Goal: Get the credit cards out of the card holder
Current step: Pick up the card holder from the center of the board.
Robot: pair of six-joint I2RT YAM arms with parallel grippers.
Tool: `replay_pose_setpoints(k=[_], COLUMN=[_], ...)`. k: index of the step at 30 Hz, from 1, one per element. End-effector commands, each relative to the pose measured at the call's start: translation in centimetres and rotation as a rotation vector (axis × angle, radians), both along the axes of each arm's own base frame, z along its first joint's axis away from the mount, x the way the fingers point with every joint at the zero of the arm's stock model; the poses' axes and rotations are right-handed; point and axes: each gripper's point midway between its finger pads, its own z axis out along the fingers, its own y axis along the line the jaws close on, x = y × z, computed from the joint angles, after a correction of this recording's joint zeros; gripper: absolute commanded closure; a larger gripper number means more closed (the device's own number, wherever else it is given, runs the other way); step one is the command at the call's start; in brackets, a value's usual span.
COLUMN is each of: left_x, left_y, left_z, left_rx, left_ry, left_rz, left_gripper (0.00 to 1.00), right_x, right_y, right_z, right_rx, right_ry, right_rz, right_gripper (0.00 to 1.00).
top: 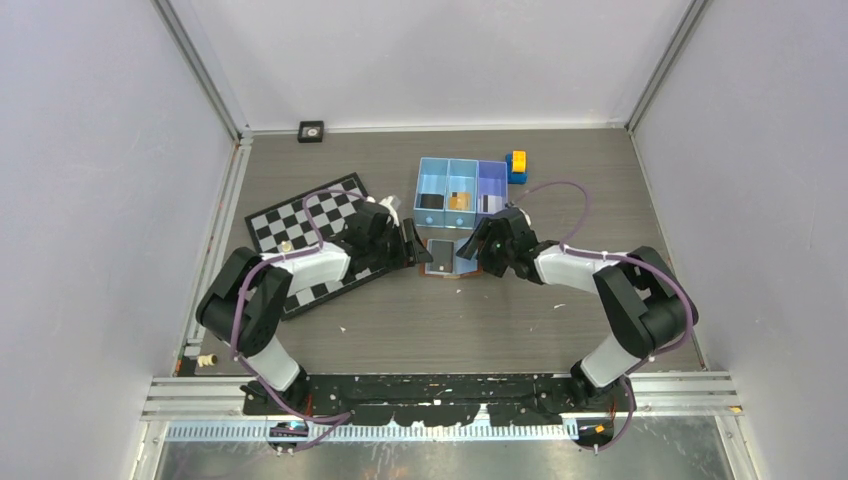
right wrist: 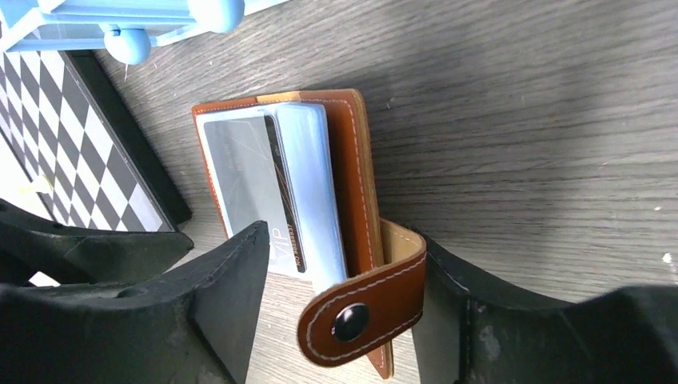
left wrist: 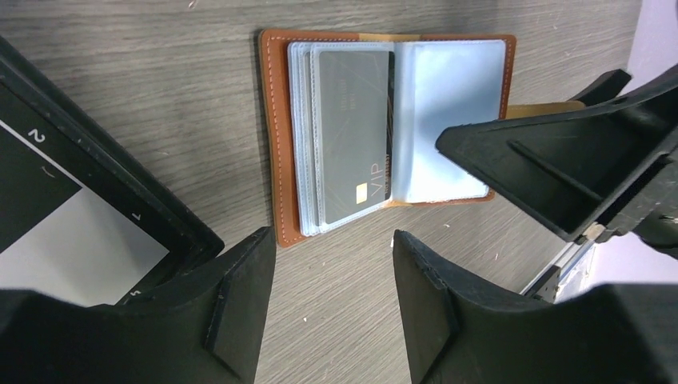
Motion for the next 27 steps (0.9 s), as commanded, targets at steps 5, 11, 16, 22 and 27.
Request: replay_pose_setpoints(k=[5,11,16,22,27], left_x=[1.2,0.4,0.2,-0.2,-0.6], left_y=[-1.0,-0.9,0.0,-0.1,-0.5], left_z=[4.0,5.9,7.2,8.8,10.8], left_rx=[-0.120,-0.202,-0.205,-0.263,-0.334], left_ry=[-0.110,-0.142,-0.198,-0.257,-0.318], left_rz=[0.003,0.017,0.042,0.021,-0.014], left_gripper=[0.43,0.39,0.29,0.19,0.07], right_x=[0.0,0.0,-0.3,-1.3,-2.3], right_y=[1.5,0.7,0.1,0.5,0.7], right_z=[0.2,2.9,6.8,11.3,13.9], right_rx=[0.123,0.121,0.166,0.256,0.313], right_ry=[-0.004,-0.102,-0.238,-0.365,-0.435], right_rz=[0.037,0.027,0.021,0.076,0.113], right_gripper=[0.91,1.00,0.99,1.00,1.00])
